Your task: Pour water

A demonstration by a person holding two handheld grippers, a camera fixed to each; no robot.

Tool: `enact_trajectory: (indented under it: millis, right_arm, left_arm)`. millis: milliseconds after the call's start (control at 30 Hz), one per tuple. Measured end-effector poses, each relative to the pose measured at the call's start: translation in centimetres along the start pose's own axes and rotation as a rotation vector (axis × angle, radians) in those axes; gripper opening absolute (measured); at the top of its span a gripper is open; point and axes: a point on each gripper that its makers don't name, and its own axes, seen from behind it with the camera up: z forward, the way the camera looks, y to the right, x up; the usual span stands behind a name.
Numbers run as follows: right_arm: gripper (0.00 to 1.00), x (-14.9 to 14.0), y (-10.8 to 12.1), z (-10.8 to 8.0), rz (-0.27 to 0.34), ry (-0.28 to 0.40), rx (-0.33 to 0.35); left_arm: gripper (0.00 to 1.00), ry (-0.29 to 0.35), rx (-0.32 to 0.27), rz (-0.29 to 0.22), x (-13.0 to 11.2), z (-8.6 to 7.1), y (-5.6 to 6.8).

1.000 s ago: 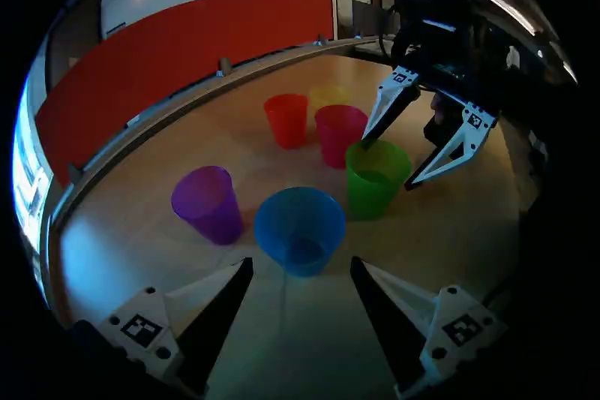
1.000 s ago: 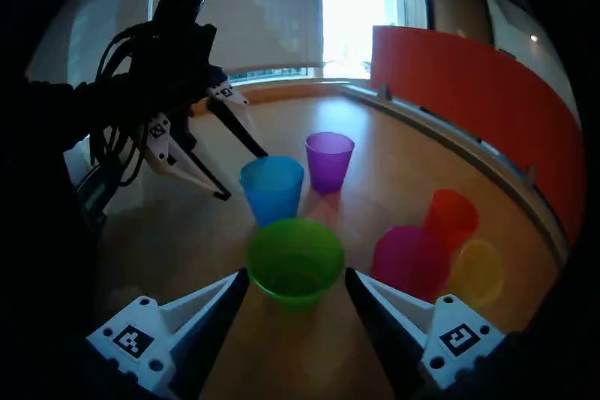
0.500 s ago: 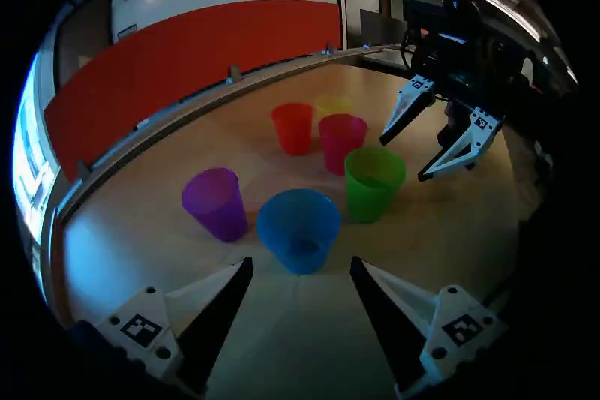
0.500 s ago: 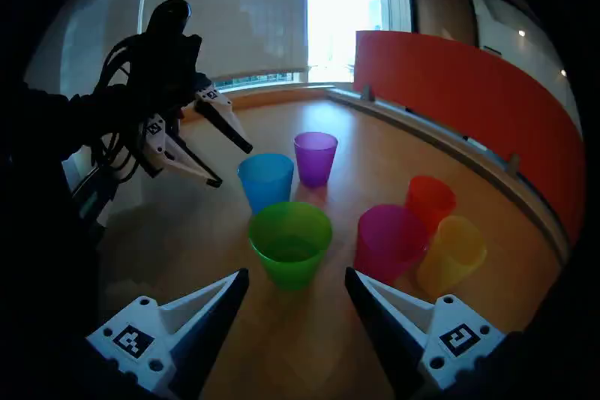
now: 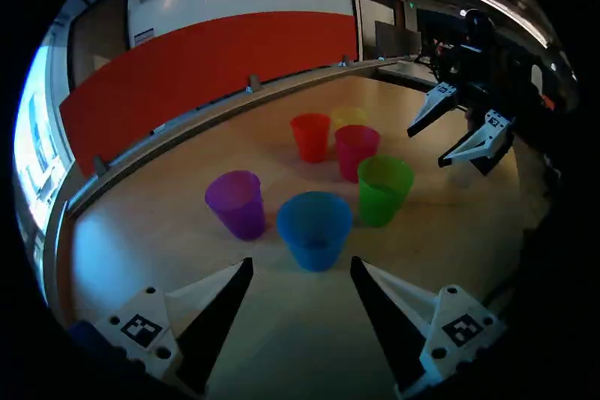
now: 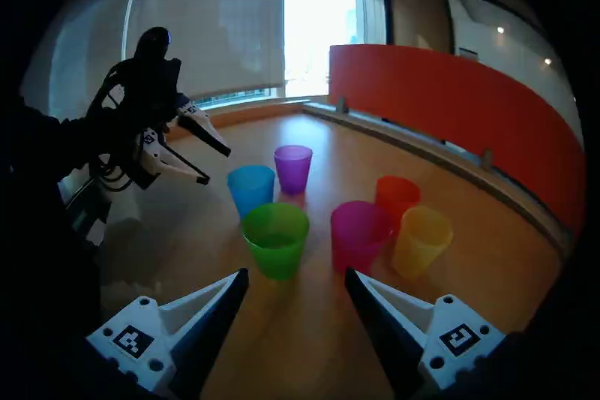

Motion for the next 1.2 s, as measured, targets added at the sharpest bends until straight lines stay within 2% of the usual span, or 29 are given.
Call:
enact_trajectory:
  millis: [300,533,767,1000,1200]
  right_arm:
    - [0.99,0.1,1.4,-2.1,0.052,0.047,-0.085]
    - [0.99,1.1,3.4,-3.7,0.106,0.109,-0.176]
    - [0.99,2.6,5.8,-5.6,0.143,0.201,-0.294]
    - [0.99,2.4,7.7,-6.7,0.152,0.238,-0.421]
    - [0.99,2.9,9.8,-8.3,0.176,0.287,-0.545]
  left_arm:
    - [0.97,0.035,0.057,-0.022,0.0,-1.0,-0.9]
    - [0.97,0.094,0.132,-0.044,0.4,-2.0,-2.3]
    - [0.97,0.191,0.220,-0.082,1.6,-3.6,-4.2]
    - [0.97,0.253,0.293,-0.121,1.6,-4.7,-5.7]
    - [0.97,0.334,0.354,-0.186,2.3,-5.9,-6.9]
